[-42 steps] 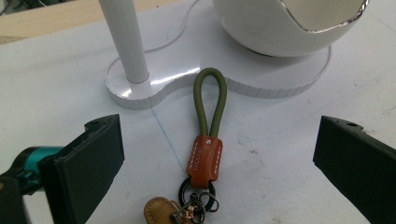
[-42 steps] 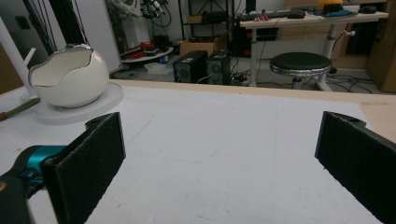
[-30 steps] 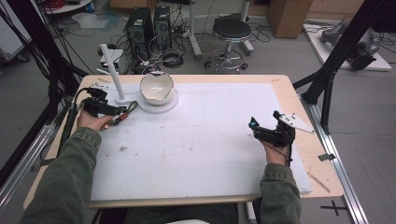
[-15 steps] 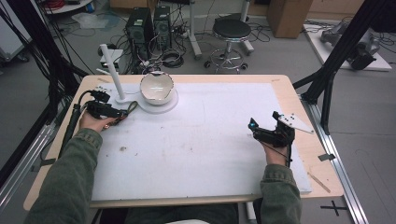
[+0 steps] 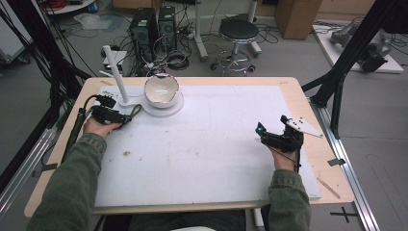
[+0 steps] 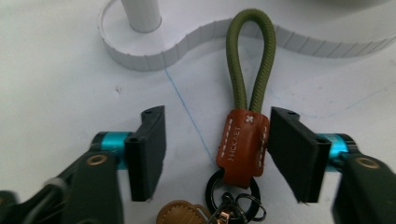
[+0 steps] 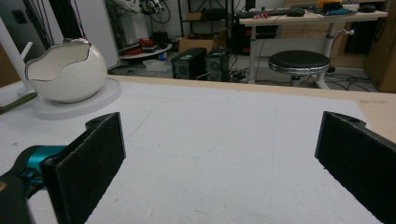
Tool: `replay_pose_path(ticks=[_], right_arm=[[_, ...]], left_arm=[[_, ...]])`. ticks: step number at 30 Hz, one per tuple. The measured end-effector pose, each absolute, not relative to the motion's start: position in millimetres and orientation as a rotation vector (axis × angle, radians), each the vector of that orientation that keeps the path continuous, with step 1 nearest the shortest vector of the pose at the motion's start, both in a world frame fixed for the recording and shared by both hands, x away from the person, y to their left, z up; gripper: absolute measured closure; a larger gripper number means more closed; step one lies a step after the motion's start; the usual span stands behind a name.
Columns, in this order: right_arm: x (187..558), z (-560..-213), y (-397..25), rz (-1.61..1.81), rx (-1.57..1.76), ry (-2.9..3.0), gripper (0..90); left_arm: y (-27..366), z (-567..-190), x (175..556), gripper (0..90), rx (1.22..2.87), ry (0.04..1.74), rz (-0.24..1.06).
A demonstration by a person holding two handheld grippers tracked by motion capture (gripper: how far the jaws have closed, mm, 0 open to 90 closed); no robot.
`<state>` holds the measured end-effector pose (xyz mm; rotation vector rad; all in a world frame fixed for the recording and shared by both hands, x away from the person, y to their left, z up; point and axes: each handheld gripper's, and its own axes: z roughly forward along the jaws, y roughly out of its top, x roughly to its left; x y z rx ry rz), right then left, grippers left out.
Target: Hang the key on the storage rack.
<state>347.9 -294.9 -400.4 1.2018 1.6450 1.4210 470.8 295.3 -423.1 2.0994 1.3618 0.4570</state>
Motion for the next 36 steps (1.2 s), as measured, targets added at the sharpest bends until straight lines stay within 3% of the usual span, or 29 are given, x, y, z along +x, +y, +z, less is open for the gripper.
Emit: replay_pose_path(ticks=[5,8,21,36], right_arm=[[347.8,-400.3,-295.6,1.425,1.206,1.641,0.6],[347.8,-400.4,-295.9,1.425,1.203,1.641,0.6],[347.9,-400.6,-296.0,1.425,1.202,1.640,0.6],[347.2,-400.5,-296.1,1.430,1.204,1.637,0.6]], left_arm=[[290.3,-426.6,470.1,53.2,2.133,1.348,0.469],[289.5,-425.5,469.2,66.7,2.141,1.326,0.472],[286.0,-422.1,465.5,69.8,2.199,1.271,0.574],[294.0,-402.1,456.6,70.4,2.130,1.260,0.538]])
